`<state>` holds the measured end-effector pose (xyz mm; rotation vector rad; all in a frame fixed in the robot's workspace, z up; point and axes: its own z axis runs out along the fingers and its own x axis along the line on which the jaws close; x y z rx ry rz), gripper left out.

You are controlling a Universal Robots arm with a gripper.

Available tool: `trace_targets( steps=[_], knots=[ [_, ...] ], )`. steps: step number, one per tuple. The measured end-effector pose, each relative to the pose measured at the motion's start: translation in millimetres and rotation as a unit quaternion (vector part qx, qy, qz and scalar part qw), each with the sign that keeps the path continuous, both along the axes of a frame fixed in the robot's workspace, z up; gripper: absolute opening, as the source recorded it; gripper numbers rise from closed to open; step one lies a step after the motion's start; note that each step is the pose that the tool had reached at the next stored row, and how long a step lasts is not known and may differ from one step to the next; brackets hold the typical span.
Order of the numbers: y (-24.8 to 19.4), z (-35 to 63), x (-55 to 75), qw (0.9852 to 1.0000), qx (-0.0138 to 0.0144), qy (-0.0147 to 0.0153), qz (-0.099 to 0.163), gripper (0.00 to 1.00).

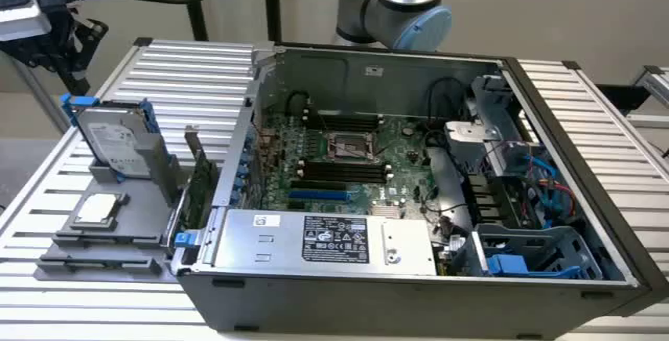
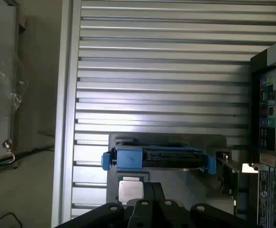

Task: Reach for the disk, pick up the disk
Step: 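Pick up the disk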

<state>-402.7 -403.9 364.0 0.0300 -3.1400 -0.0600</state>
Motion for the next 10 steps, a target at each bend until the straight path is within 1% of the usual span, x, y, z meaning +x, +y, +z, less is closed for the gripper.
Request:
trace_targets(
  steps=[10],
  knots=[
    [0.0, 0.0, 0.0, 1.0, 0.0, 0.0, 0.0, 0.11]
  ],
)
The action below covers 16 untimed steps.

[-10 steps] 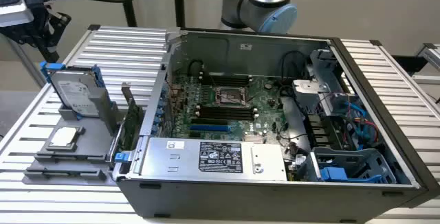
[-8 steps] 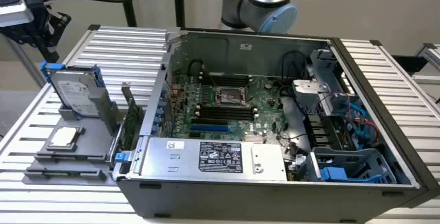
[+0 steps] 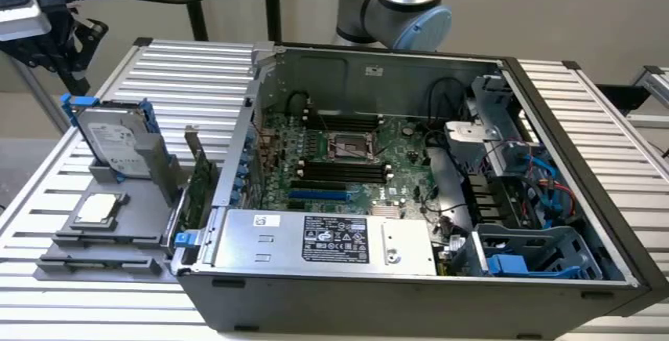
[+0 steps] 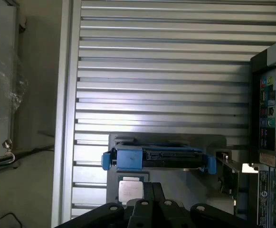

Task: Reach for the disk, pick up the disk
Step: 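Pick up the disk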

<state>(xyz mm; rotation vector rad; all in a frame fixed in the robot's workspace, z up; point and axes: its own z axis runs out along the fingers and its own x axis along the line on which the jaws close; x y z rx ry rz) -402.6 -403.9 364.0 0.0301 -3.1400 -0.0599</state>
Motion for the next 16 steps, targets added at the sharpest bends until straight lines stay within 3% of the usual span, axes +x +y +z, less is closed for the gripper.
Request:
trace_targets(
  steps=[4, 6, 13, 16],
  knots=[
    [0.1, 0.0, -0.1, 1.0, 0.0, -0.0001, 0.0, 0.11],
    [2.4, 0.0, -3.1, 1.0, 0.0, -0.0001, 0.0, 0.11],
    [23.8, -0.1, -17.4, 1.0, 0.0, -0.0002, 0.0, 0.11],
    [26.3, -0.1, -18.1, 1.0, -0.0004, -0.0006, 0.0, 0.11]
  ],
)
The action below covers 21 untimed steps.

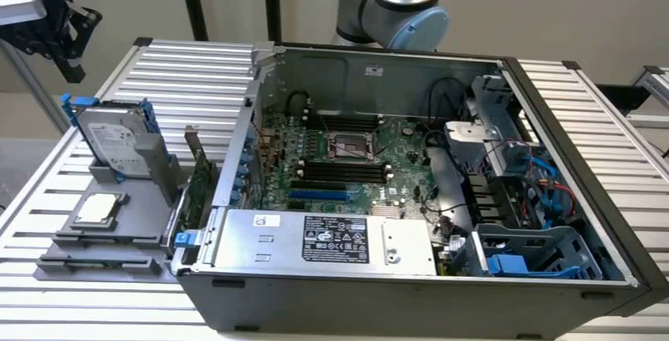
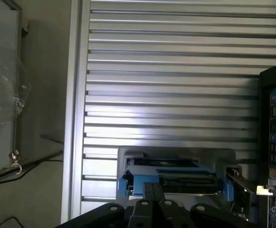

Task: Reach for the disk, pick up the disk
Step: 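Pick up the disk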

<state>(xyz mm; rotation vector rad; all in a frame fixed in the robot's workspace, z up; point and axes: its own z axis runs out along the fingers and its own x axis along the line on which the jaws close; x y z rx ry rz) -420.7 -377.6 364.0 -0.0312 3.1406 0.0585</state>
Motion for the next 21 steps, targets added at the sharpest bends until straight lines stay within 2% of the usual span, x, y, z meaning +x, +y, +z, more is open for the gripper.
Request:
trace_targets(
  steps=[5, 8, 11, 16, 21],
  knots=[
    [0.1, 0.0, -1.4, 1.0, 0.0, -0.0004, 0.005, 0.11],
    [0.1, 0.0, -1.6, 0.9995, -0.0001, -0.0003, 0.032, 0.11],
    [0.1, 0.0, -1.6, 0.9983, 0.0, -0.0003, 0.059, 0.11],
    [0.1, 0.0, -1.6, 0.9946, 0.0, -0.0003, 0.104, 0.11],
    [0.1, 0.0, -1.6, 0.9888, 0.0, -0.0003, 0.15, 0.11]
  ],
)
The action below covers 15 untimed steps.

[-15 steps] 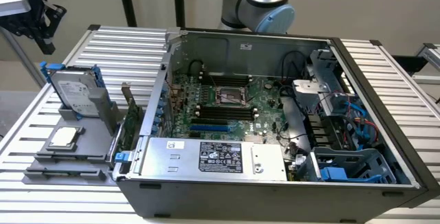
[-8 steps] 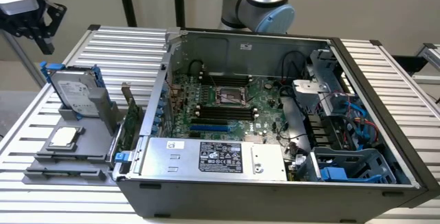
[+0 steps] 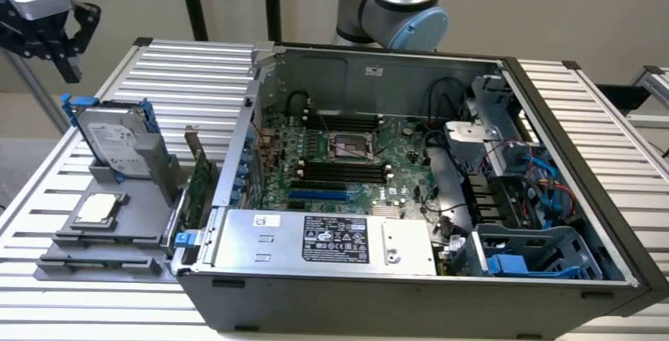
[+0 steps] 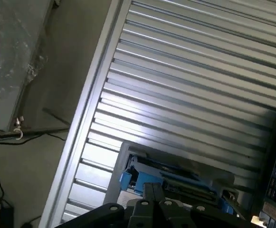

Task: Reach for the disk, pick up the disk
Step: 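Pick up the disk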

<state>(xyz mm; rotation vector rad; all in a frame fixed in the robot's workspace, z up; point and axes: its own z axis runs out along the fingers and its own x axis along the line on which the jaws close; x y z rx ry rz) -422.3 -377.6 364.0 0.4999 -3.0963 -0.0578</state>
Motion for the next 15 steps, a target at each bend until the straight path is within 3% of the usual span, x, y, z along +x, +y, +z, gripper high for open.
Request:
trace_targets(
  steps=[4, 7, 15],
  knots=[
    [0.0, 0.0, 0.0, 0.9994, 0.0, 0.0, 0.036, 0.11],
    [0.0, 0.0, 0.0, 0.998, 0.0, 0.0, 0.063, 0.11],
    [0.0, 0.0, 0.0, 0.9913, 0.0003, -0.0001, 0.131, 0.11]
  ],
)
